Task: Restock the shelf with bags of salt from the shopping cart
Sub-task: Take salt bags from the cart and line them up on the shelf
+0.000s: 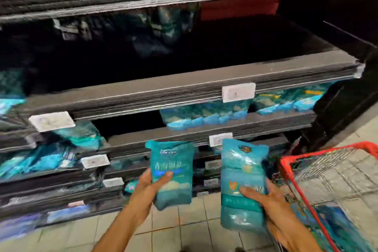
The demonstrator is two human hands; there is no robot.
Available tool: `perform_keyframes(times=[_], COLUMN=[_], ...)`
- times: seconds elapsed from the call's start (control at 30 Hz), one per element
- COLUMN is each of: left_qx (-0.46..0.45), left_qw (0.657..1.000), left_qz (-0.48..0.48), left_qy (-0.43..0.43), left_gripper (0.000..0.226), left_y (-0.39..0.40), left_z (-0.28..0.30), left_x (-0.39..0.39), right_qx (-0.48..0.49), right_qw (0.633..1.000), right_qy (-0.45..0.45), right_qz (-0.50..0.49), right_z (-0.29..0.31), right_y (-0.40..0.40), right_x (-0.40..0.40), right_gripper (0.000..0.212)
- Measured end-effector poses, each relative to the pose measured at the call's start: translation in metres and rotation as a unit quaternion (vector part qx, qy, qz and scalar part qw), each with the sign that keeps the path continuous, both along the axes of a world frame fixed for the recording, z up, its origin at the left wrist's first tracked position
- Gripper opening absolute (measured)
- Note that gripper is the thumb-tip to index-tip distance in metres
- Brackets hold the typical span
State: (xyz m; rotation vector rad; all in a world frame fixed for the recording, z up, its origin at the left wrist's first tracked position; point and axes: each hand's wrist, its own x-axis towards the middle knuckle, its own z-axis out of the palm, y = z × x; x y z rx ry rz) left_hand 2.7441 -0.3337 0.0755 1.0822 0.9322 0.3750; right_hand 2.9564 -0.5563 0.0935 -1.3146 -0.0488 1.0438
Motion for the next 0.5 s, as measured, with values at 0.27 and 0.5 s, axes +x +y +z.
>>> perform_keyframes(times=[0.27,0.5], left_qx=[0.086,0.102], left_qw=[0.993,0.994], left_qz=[0.07,0.029], left_qy=[-0.036,0.04], left_gripper=[0.039,0.062], left_y=[0.121,0.173], left_z=[0.009,0.018], left_x=[-0.002,0.022], right_qx=[-0.007,-0.011], right_qw=[0.997,0.997], right_qy=[0.015,0.028], right_qz=[0.069,0.067], right_z=[0.003,-0.007], right_y=[0.05,0.051], right_x=[-0.006,0.003], right_gripper=[0.063,0.063])
